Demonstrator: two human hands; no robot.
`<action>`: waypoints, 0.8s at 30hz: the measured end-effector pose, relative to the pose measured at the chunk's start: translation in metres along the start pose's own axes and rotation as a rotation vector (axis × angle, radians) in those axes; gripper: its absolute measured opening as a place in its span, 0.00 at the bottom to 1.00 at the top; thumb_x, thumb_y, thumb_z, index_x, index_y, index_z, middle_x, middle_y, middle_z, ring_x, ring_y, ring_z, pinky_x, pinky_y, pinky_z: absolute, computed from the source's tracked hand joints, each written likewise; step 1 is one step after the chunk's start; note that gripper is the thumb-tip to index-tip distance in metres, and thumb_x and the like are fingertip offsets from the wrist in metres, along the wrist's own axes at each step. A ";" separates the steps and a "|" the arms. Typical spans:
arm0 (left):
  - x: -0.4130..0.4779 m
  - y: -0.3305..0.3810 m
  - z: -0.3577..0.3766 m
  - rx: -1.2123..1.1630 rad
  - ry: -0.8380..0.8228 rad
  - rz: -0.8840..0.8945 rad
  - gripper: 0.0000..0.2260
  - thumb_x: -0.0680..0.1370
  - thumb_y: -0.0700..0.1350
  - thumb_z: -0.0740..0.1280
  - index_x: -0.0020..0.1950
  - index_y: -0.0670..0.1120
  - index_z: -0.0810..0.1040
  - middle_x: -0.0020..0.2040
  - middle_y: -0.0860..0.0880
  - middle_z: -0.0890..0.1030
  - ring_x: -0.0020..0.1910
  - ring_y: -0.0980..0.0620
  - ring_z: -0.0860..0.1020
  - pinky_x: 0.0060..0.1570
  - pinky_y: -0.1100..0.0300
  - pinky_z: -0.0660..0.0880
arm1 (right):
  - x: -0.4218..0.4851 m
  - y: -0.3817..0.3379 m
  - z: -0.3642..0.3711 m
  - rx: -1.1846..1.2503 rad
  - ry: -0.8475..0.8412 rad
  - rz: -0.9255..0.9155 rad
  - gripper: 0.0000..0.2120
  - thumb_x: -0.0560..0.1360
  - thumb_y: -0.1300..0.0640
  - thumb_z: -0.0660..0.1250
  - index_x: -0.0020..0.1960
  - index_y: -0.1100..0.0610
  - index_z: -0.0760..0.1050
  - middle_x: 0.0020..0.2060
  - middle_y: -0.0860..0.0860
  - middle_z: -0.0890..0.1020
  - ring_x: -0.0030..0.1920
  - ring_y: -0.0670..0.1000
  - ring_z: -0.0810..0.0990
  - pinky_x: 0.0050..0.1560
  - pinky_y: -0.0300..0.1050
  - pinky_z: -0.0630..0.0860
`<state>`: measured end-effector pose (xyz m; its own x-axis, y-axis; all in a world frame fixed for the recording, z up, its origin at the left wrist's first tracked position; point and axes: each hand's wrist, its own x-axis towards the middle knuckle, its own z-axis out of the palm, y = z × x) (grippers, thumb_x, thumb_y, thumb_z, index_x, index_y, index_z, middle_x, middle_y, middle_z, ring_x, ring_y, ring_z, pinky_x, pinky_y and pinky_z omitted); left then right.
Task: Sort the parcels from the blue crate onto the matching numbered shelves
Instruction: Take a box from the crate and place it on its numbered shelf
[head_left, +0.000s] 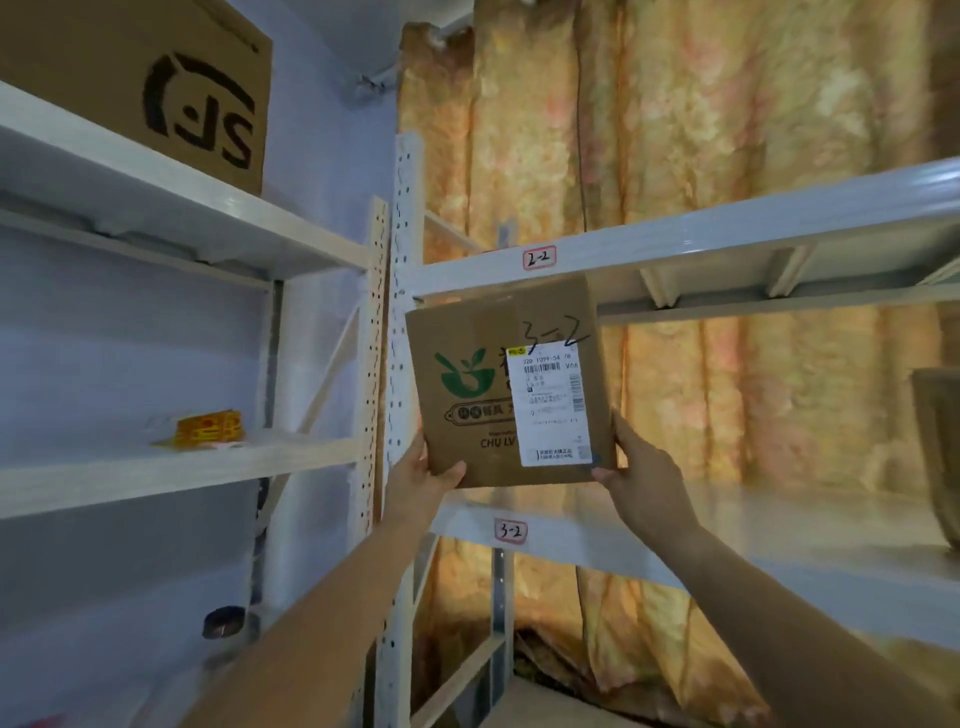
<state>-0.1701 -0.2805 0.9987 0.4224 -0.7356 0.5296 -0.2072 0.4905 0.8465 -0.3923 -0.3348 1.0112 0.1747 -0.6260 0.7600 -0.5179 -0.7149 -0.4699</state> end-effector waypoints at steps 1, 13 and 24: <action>0.009 -0.007 0.003 -0.014 -0.041 0.014 0.31 0.75 0.32 0.66 0.74 0.51 0.62 0.61 0.51 0.76 0.60 0.54 0.73 0.62 0.62 0.66 | 0.000 0.008 0.009 -0.010 0.008 0.023 0.34 0.76 0.66 0.63 0.77 0.51 0.54 0.61 0.50 0.79 0.59 0.55 0.78 0.44 0.40 0.67; 0.070 -0.093 -0.010 0.175 -0.325 0.034 0.43 0.72 0.38 0.72 0.77 0.54 0.48 0.63 0.59 0.69 0.67 0.55 0.65 0.70 0.52 0.63 | 0.005 0.040 0.080 -0.433 0.060 0.188 0.30 0.76 0.53 0.63 0.75 0.44 0.56 0.47 0.51 0.82 0.49 0.55 0.80 0.40 0.46 0.74; 0.085 -0.134 -0.002 0.454 -0.249 -0.025 0.44 0.77 0.49 0.66 0.75 0.43 0.32 0.77 0.47 0.37 0.77 0.47 0.45 0.74 0.52 0.49 | 0.022 0.032 0.105 -0.909 -0.096 0.035 0.31 0.81 0.53 0.53 0.78 0.58 0.41 0.49 0.53 0.82 0.48 0.54 0.80 0.38 0.44 0.64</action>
<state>-0.1051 -0.4078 0.9303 0.2210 -0.8606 0.4588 -0.5850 0.2594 0.7684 -0.3166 -0.4038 0.9657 0.1945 -0.6947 0.6925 -0.9770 -0.2003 0.0734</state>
